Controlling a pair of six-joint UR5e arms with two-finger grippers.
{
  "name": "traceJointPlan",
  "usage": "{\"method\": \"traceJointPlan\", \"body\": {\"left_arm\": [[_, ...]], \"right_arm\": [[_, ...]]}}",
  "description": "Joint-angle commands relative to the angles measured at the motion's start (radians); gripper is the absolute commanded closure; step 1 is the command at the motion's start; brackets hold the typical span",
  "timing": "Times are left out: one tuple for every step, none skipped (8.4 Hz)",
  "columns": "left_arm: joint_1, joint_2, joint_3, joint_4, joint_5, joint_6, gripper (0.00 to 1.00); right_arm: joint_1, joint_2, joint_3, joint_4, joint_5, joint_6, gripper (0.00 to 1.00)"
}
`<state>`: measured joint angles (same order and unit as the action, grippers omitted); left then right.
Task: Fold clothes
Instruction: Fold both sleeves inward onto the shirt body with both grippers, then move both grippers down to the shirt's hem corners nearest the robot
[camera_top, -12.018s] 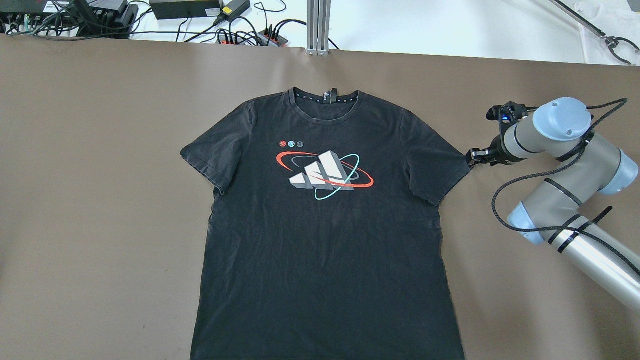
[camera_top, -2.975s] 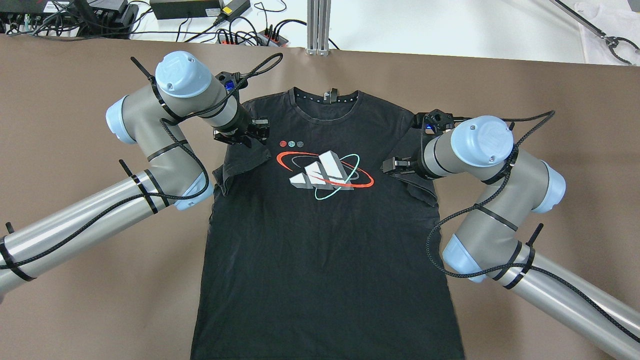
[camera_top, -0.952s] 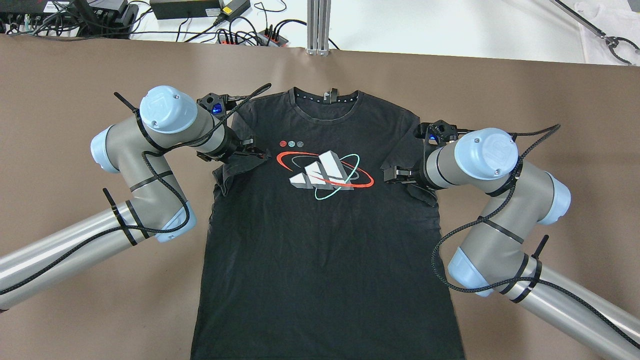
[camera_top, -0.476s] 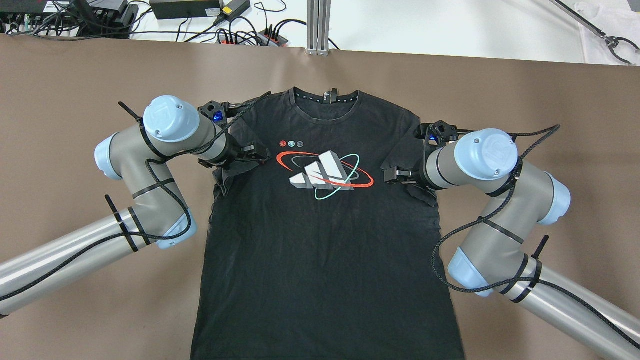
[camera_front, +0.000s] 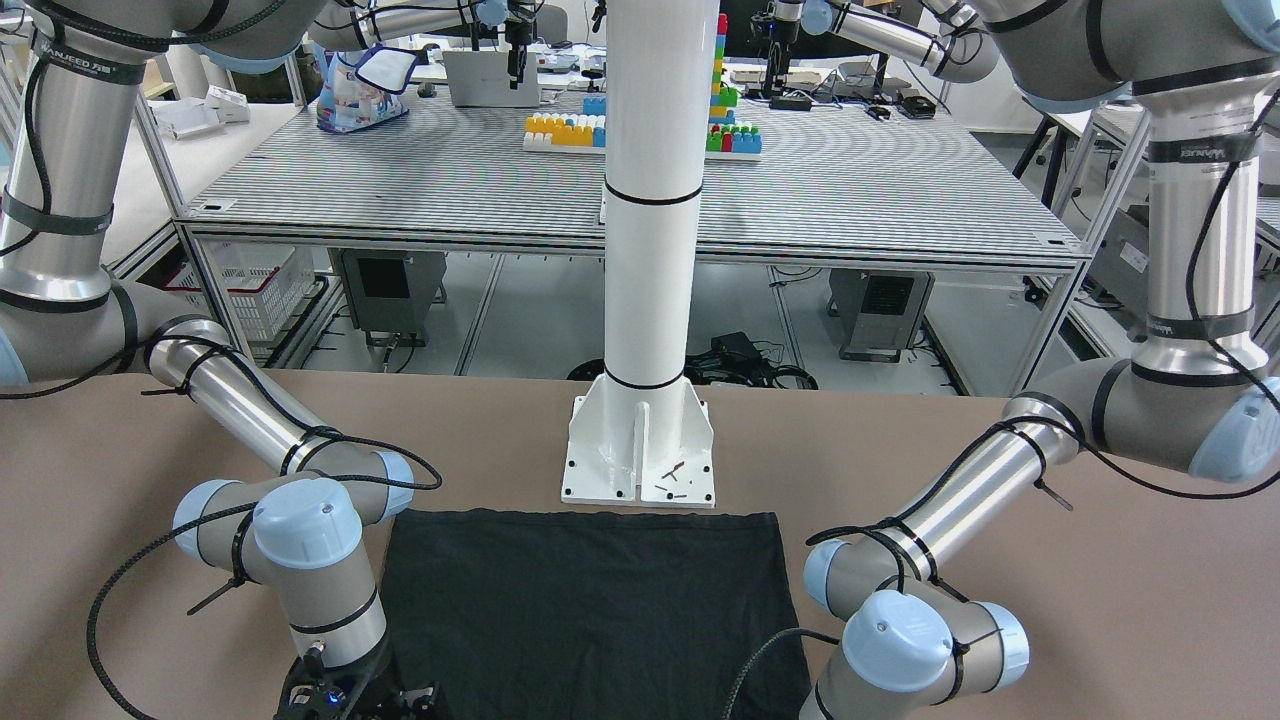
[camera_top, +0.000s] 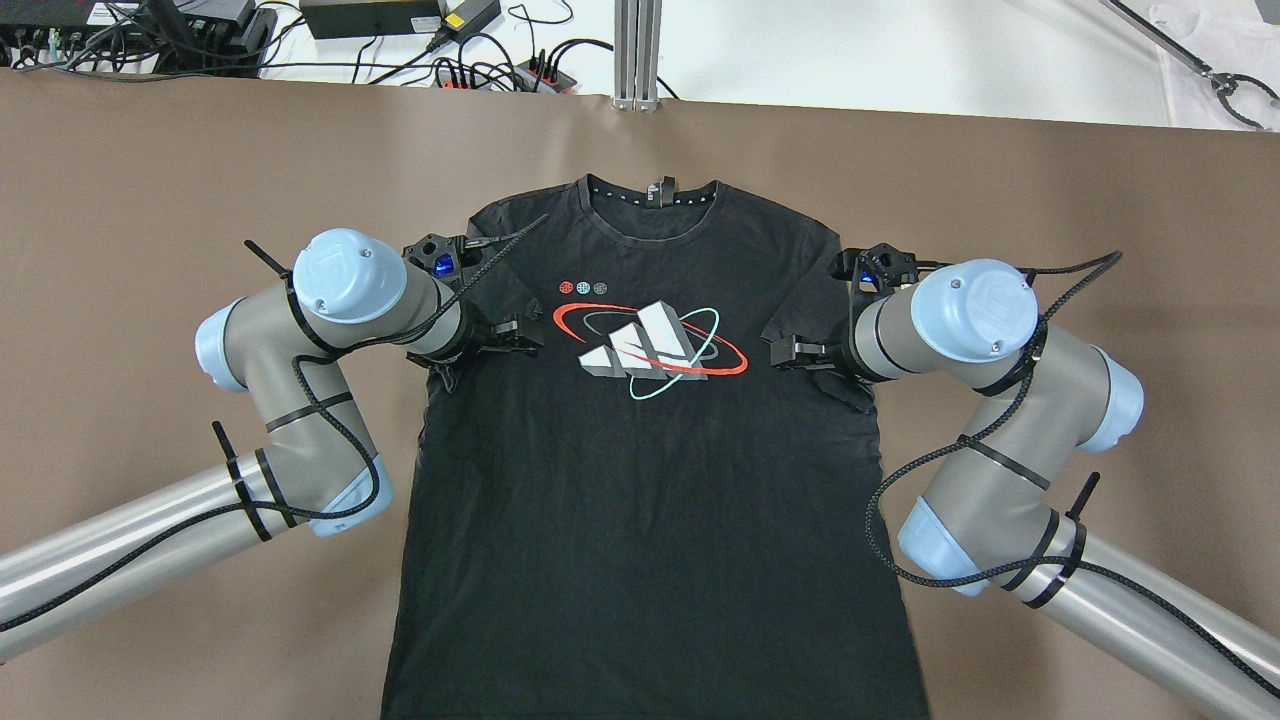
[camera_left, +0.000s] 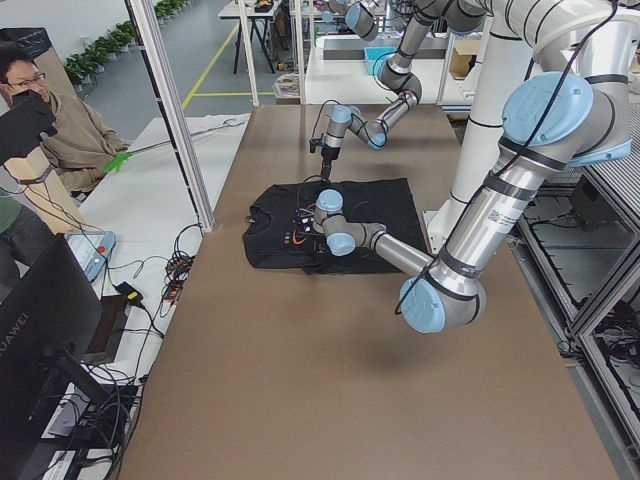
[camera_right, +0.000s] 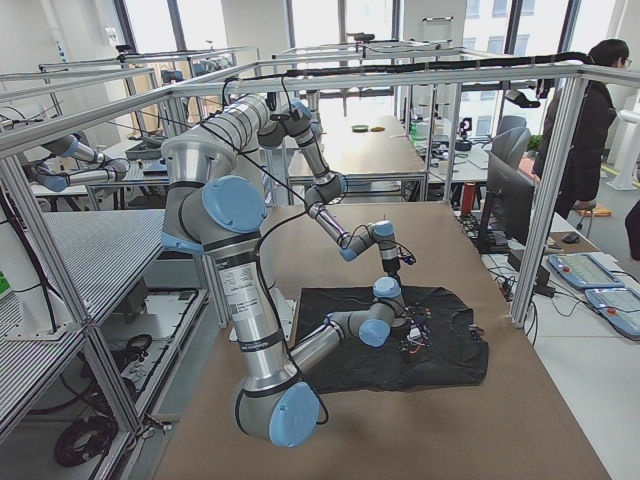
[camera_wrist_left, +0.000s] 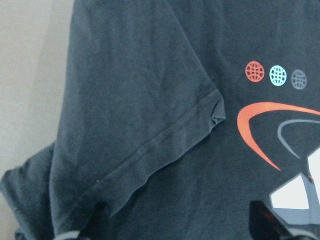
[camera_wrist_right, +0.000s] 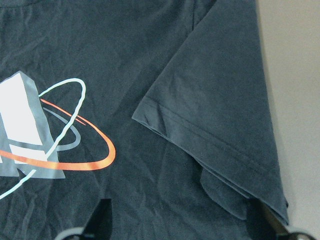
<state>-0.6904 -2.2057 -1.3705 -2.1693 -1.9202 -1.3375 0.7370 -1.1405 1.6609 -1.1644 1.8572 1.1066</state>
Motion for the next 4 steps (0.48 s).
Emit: {"method": "traceJointPlan", "body": {"left_arm": [[0.008, 0.102, -0.109, 0.002, 0.000, -0.002, 0.00], [0.015, 0.138, -0.157, 0.006, 0.001, -0.003, 0.00], [0.038, 0.193, -0.232, 0.009, 0.003, -0.008, 0.00], [0.051, 0.255, -0.315, 0.009, 0.003, -0.050, 0.00]], "right_arm": [[-0.001, -0.001, 0.006, -0.001, 0.003, 0.004, 0.05], [-0.007, -0.011, 0.031, -0.006, 0.002, 0.016, 0.05], [-0.042, -0.028, 0.055, -0.004, -0.007, 0.097, 0.05], [-0.053, -0.062, 0.094, -0.003, -0.015, 0.149, 0.05]]}}
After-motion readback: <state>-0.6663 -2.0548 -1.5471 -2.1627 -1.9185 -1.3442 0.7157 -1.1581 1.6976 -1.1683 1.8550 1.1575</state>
